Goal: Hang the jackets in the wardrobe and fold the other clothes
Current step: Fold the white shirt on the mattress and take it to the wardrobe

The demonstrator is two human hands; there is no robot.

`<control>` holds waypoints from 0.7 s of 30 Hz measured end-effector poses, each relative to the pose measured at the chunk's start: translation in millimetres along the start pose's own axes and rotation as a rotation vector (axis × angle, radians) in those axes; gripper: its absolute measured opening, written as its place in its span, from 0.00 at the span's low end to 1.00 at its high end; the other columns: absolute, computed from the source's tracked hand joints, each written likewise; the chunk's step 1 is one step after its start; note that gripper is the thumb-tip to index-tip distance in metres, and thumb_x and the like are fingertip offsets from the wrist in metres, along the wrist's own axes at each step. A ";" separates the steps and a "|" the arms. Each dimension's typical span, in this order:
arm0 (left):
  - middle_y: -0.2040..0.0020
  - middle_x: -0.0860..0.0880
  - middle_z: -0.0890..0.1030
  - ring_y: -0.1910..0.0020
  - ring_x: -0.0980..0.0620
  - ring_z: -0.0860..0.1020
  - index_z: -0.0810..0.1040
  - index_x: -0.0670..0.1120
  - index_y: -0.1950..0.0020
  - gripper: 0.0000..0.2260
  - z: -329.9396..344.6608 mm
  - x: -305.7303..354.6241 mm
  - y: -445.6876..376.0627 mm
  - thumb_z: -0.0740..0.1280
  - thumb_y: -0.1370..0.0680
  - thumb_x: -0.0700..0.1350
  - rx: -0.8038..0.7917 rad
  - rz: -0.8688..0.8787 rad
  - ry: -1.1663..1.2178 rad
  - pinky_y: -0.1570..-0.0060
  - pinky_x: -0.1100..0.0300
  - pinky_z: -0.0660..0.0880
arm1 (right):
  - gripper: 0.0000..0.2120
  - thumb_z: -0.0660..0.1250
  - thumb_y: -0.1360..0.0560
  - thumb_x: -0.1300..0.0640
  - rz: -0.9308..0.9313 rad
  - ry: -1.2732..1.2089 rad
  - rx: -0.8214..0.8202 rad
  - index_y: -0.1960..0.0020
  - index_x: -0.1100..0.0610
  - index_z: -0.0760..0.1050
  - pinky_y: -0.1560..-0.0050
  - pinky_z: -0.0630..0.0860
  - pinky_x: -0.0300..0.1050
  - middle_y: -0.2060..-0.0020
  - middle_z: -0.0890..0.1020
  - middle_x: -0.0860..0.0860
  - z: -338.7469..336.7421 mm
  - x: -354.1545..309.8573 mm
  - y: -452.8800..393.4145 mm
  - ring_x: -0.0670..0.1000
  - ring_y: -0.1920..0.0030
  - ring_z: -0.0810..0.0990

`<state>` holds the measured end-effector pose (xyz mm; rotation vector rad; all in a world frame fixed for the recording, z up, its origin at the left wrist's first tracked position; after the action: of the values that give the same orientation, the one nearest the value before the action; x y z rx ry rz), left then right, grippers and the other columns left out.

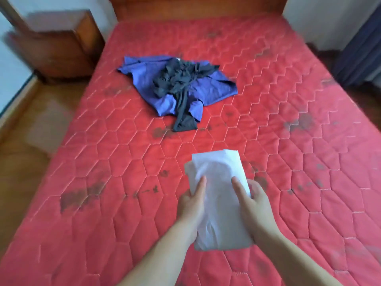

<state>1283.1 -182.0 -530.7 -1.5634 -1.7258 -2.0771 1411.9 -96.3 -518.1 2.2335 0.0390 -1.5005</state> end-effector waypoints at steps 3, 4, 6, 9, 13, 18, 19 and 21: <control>0.67 0.52 0.78 0.68 0.52 0.76 0.77 0.46 0.62 0.18 -40.8 86.1 45.1 0.66 0.23 0.59 0.052 0.211 0.009 0.72 0.66 0.69 | 0.25 0.61 0.24 0.38 -0.010 -0.006 0.004 0.62 0.61 0.70 0.64 0.68 0.46 0.69 0.72 0.47 5.6 -94.0 14.0 0.48 0.68 0.70; 0.66 0.51 0.79 0.67 0.51 0.77 0.78 0.45 0.62 0.18 -56.4 113.5 62.0 0.65 0.23 0.59 0.060 0.265 0.007 0.72 0.67 0.69 | 0.24 0.60 0.24 0.38 -0.047 -0.003 -0.010 0.64 0.59 0.69 0.64 0.67 0.46 0.70 0.72 0.47 8.3 -129.3 22.6 0.48 0.68 0.70; 0.59 0.50 0.83 0.59 0.51 0.80 0.81 0.46 0.55 0.16 -91.0 165.0 98.3 0.64 0.22 0.58 0.089 0.364 0.023 0.65 0.68 0.71 | 0.22 0.61 0.23 0.40 -0.139 0.004 -0.022 0.66 0.56 0.70 0.65 0.67 0.45 0.70 0.74 0.47 15.1 -197.9 41.1 0.49 0.67 0.71; 0.54 0.49 0.83 0.44 0.48 0.80 0.82 0.49 0.51 0.10 -155.5 234.0 158.5 0.67 0.22 0.55 0.115 0.479 0.106 0.55 0.62 0.70 | 0.24 0.63 0.24 0.39 -0.205 -0.001 -0.072 0.69 0.56 0.75 0.62 0.70 0.44 0.67 0.80 0.52 39.8 -296.2 83.3 0.51 0.64 0.76; 0.57 0.53 0.80 0.52 0.51 0.76 0.77 0.51 0.54 0.09 -256.8 295.0 251.4 0.67 0.23 0.56 0.227 0.590 0.166 0.61 0.60 0.68 | 0.24 0.63 0.32 0.32 -0.348 -0.039 -0.205 0.65 0.54 0.77 0.61 0.73 0.42 0.65 0.82 0.53 81.7 -405.7 161.6 0.50 0.63 0.78; 0.52 0.52 0.83 0.54 0.54 0.81 0.82 0.48 0.50 0.26 -350.3 271.3 338.7 0.71 0.33 0.69 0.411 0.580 0.265 0.54 0.61 0.76 | 0.21 0.63 0.23 0.42 -0.566 -0.039 -0.395 0.61 0.59 0.80 0.56 0.67 0.44 0.62 0.81 0.54 118.4 -469.5 265.4 0.53 0.56 0.77; 0.49 0.52 0.84 0.51 0.53 0.82 0.83 0.49 0.48 0.31 -366.2 258.9 348.4 0.70 0.37 0.72 0.480 0.613 0.256 0.48 0.58 0.76 | 0.22 0.63 0.23 0.42 -0.592 -0.036 -0.438 0.61 0.60 0.79 0.56 0.67 0.44 0.63 0.81 0.54 125.2 -471.5 286.2 0.53 0.57 0.77; 0.48 0.50 0.84 0.52 0.53 0.81 0.83 0.48 0.48 0.25 -399.1 230.8 378.8 0.70 0.31 0.67 0.581 0.612 0.288 0.52 0.61 0.75 | 0.23 0.62 0.22 0.43 -0.640 -0.024 -0.520 0.61 0.63 0.78 0.56 0.70 0.46 0.63 0.81 0.56 139.0 -470.4 325.1 0.53 0.58 0.77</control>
<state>1122.0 -502.4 -53.8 -1.3007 -1.3411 -1.2806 1184.6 -337.7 -31.9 1.8437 1.0926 -1.5689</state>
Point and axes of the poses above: each hand's wrist, its own y-axis away from the middle knuckle, its own z-axis out of the palm, x = y × z, the point moved 4 cm from there along -y, towards the middle knuckle
